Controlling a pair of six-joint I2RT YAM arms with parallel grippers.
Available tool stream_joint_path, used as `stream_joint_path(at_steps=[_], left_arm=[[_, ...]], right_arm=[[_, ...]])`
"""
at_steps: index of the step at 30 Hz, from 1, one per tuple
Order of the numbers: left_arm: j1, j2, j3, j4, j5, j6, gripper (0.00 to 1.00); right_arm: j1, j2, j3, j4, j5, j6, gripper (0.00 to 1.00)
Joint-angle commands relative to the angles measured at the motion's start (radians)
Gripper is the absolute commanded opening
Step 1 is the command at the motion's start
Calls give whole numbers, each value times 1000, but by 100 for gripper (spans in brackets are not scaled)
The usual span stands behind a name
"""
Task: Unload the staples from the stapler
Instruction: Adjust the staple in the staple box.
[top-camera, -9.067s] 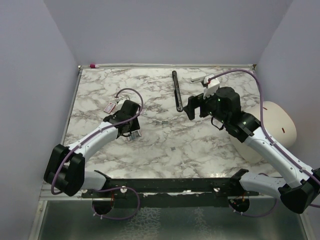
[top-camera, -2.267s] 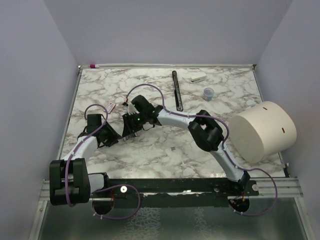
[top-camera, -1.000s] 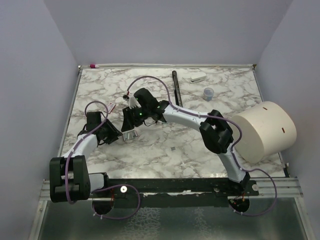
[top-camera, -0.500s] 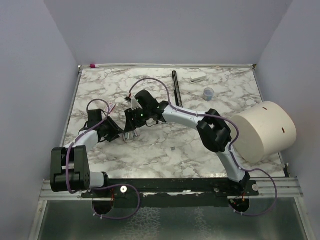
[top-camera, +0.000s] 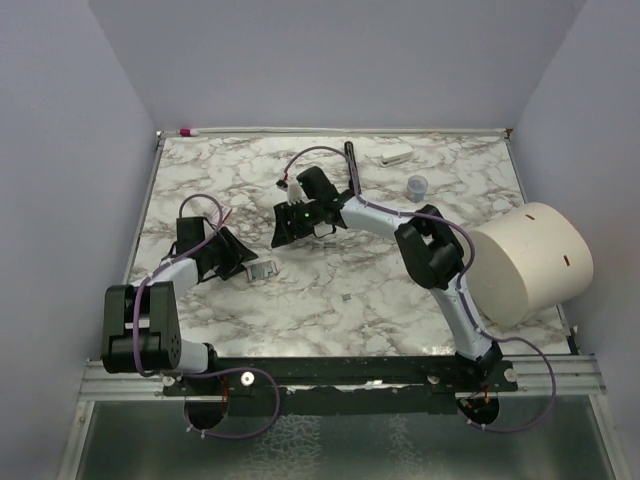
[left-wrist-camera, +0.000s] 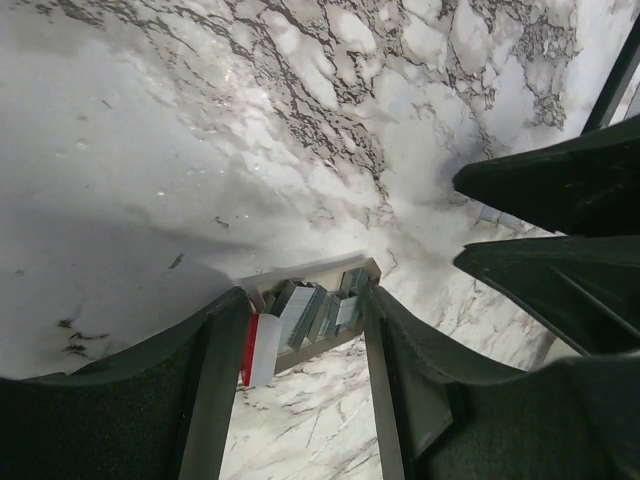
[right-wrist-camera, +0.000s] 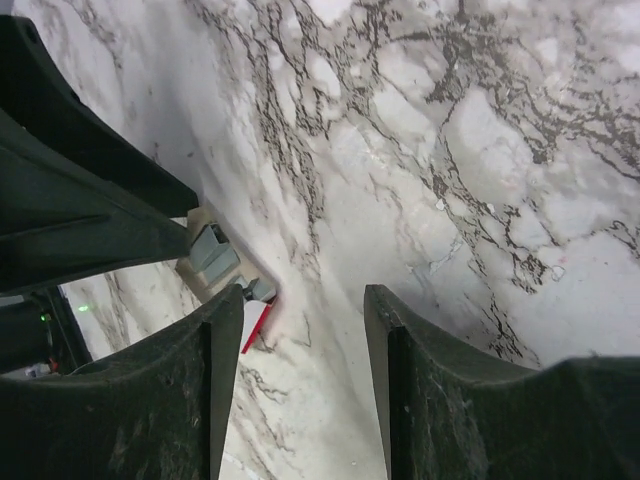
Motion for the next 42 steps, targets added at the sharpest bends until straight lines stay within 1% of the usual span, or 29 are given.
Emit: stream_joint_path(at_steps=[1, 7, 9, 11, 12, 14, 16, 17, 19, 20, 22, 24, 29, 30, 31, 32, 36, 42], left_arm=[[-5, 46, 16, 78, 108, -1, 53], [-39, 63, 38, 122, 174, -3, 56], [-45, 61, 56, 115, 190, 14, 59], [-45, 42, 73, 98, 195, 44, 65], [-45, 26, 87, 57, 165, 63, 67], [-44, -33, 96, -33, 60, 75, 69], [-43, -110, 79, -105, -50, 50, 75], [-42, -140, 66, -143, -104, 33, 76], [-42, -190, 36, -199, -172, -5, 76], [-42, -208, 14, -209, -168, -29, 76], [-43, -227, -32, -186, -109, -79, 78], [-43, -225, -80, -130, -31, -139, 80], [-48, -200, -155, 0, 44, -236, 84], [-48, -193, -169, 28, 54, -257, 88], [-50, -189, -182, 57, 59, -276, 95], [-51, -184, -192, 78, 57, -291, 96], [-60, -169, -226, 169, 66, -356, 97], [-77, -127, -216, 212, 66, -378, 97]], right_arm=[[7, 45, 17, 42, -104, -48, 51], [-14, 33, -32, 98, -148, -43, 50], [-20, 23, -59, 125, -181, -34, 49], [-21, 18, -77, 135, -201, -32, 47], [-21, 16, -90, 147, -215, -28, 47], [-21, 16, -108, 166, -241, -18, 46], [-21, 28, -111, 170, -283, -15, 47], [-21, 37, -105, 168, -304, -19, 47], [-21, 54, -98, 173, -330, -19, 47], [-21, 63, -93, 176, -345, -17, 47], [-21, 81, -77, 175, -367, -11, 47], [-20, 98, -63, 178, -392, -6, 47], [-19, 127, -45, 196, -423, 7, 46], [-19, 131, -46, 203, -427, 11, 46], [-18, 134, -45, 209, -429, 16, 46], [-17, 137, -43, 209, -431, 17, 45], [-7, 147, -42, 206, -437, 12, 44], [6, 150, -39, 208, -444, 17, 43]])
